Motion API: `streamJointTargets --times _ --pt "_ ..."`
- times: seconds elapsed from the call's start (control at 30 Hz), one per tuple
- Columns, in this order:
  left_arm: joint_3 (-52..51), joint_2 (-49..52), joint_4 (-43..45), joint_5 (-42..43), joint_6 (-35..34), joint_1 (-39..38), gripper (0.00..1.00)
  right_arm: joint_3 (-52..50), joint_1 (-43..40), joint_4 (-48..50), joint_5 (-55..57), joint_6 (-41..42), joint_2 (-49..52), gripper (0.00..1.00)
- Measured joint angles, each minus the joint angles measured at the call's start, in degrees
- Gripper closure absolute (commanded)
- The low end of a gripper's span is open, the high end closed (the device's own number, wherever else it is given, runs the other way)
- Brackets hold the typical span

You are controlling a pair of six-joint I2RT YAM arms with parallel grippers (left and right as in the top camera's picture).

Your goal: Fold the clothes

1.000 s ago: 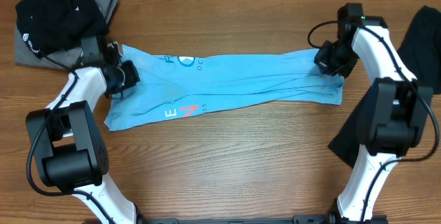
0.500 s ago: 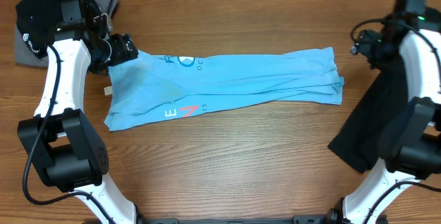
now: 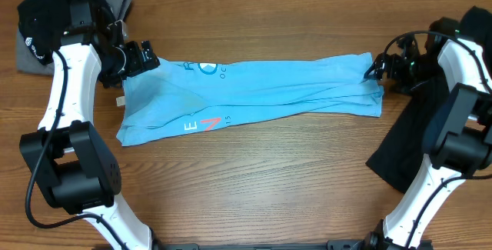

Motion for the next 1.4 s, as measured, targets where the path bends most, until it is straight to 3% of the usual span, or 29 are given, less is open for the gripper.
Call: streamJointTargets --times 0.2,0.27,0.33,0.37,0.4,0.5,0.63,0.97,1.4 --pt "0.0 0.0 -0.11 0.02 0.0 0.0 0.0 0.15 -0.07 -1.51 -3.72 -0.94 0.79 0.02" --pt "0.0 0.0 -0.11 0.02 0.0 0.0 0.0 0.04 0.07 -1.57 -5.03 -1.07 0.9 0.07" --pt "0.0 0.0 -0.13 0.02 0.0 0.0 0.0 -0.52 0.48 -1.7 -6.12 -1.53 0.92 0.22" --pt "0.0 0.0 -0.17 0.02 0.0 0.0 0.0 -0.94 0.83 -1.66 -6.6 -1.7 0.96 0.39" --pt "0.0 0.0 -0.24 0.02 0.0 0.0 0.0 -1.57 1.44 -1.38 -6.67 -1.62 0.98 0.47" --pt "0.0 0.0 -0.31 0.02 0.0 0.0 0.0 -3.04 3.37 0.35 -6.64 -1.27 1.2 0.64" --pt "0.0 0.0 -0.48 0.17 0.0 0.0 0.0 -3.54 6.1 2.97 -4.26 0.28 1.22 0.96" --pt "0.0 0.0 -1.57 0.2 0.0 0.0 0.0 -2.23 6.43 1.05 1.22 8.63 1.29 0.96" --pt "0.0 0.0 -1.62 0.2 0.0 0.0 0.0 1.68 2.38 -4.13 25.92 17.35 -1.92 0.96"
